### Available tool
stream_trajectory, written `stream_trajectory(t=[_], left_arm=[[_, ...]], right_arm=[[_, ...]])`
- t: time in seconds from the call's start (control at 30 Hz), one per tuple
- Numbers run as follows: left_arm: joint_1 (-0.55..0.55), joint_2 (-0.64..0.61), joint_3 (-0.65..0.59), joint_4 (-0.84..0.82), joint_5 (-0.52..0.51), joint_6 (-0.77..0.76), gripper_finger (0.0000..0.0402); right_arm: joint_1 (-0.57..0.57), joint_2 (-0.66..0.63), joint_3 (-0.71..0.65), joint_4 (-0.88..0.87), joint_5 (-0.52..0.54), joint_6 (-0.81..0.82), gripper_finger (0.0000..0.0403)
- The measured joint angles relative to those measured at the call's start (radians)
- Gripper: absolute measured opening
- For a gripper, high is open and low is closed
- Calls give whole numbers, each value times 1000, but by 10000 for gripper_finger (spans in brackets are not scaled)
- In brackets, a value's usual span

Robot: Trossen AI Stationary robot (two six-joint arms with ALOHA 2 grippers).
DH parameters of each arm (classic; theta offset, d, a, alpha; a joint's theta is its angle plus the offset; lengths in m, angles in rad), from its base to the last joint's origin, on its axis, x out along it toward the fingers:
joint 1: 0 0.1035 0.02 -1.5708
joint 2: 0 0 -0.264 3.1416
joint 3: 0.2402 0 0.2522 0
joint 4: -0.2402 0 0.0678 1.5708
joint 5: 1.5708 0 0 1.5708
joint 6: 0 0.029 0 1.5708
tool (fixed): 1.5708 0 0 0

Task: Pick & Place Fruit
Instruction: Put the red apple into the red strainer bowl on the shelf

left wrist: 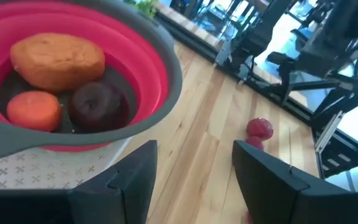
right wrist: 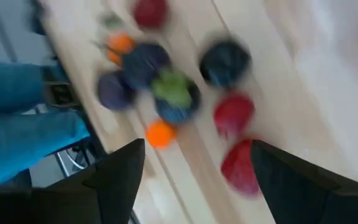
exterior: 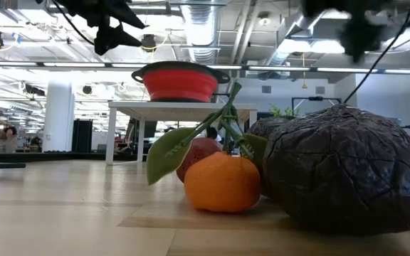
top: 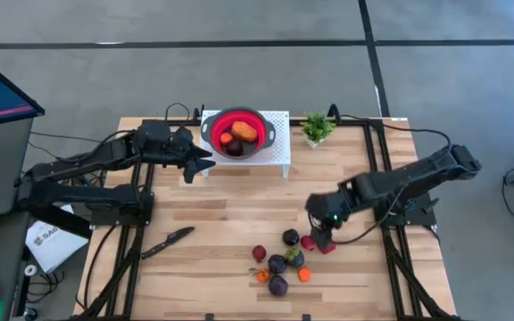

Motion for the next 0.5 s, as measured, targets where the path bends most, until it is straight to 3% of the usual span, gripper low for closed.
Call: stream_trajectory(t=[0.27,0.5], left_arm=[[0,70,0,8,1,0,205],[0,108,0,15,41,1,205]], right_arm=[[97,128,-40,-85,-6,295,292],[102,232,-41,-123,-31,338,358]])
